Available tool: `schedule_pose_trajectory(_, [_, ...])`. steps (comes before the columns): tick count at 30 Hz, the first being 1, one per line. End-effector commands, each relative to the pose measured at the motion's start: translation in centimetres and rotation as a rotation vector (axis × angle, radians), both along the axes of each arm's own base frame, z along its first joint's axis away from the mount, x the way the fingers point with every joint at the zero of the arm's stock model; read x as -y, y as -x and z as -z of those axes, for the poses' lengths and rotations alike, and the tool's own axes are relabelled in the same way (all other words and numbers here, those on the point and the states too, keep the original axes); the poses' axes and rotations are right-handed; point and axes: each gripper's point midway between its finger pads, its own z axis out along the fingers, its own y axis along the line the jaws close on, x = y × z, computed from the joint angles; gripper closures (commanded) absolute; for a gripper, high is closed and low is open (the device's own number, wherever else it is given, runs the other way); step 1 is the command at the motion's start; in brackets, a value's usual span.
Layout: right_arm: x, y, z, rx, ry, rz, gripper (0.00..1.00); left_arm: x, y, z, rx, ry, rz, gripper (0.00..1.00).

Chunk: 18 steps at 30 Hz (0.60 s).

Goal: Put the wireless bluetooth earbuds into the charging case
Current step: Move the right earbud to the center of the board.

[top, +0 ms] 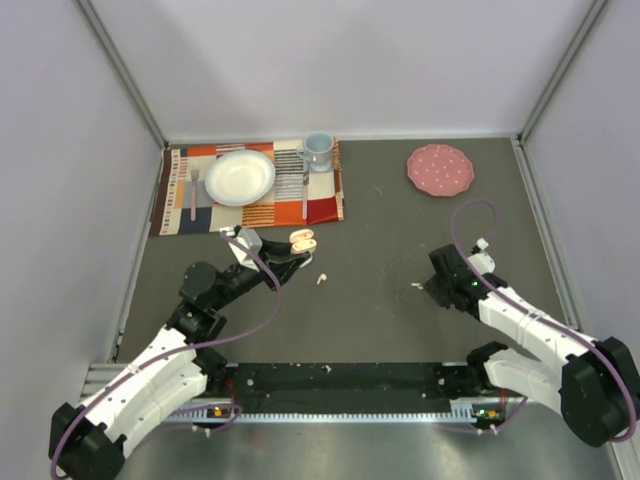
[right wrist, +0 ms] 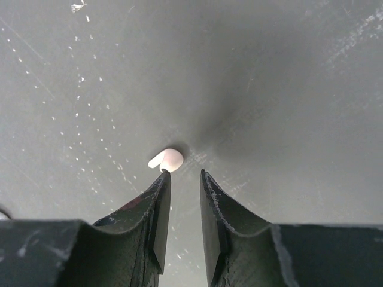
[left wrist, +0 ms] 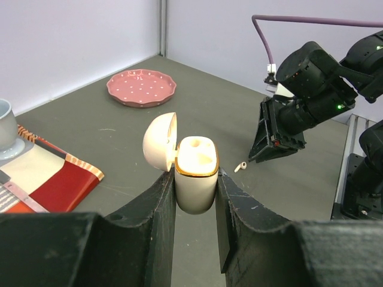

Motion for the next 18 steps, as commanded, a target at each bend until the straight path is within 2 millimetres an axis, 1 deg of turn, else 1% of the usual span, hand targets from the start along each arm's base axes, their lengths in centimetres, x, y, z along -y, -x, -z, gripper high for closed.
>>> schedule_pose_trajectory(1, [0.39, -0.93, -0.42, 0.011, 0.024, 0.007, 0.75, -0.25, -0.27, -1.87, 0.054, 0.030, -0.018, 1.00])
schedule_pose_trajectory(4, [-0.01, -0.76, -0.19, -0.008, 0.017, -0.014, 0.78, -0.18, -0.28, -1.88, 0.053, 0.030, -0.015, 1.00])
schedule_pose_trajectory(11, [0.27, -0.68, 0.24, -0.016, 0.034, -0.010, 0.78, -0.14, -0.39, -1.71, 0.049, 0.028, -0.016, 1.00])
schedule_pose_trajectory(18, [-0.36, -1.43, 0.41, -0.030, 0.032, -0.029, 0.77, -0.12, -0.40, -1.63, 0.046, 0.028, -0.016, 1.00])
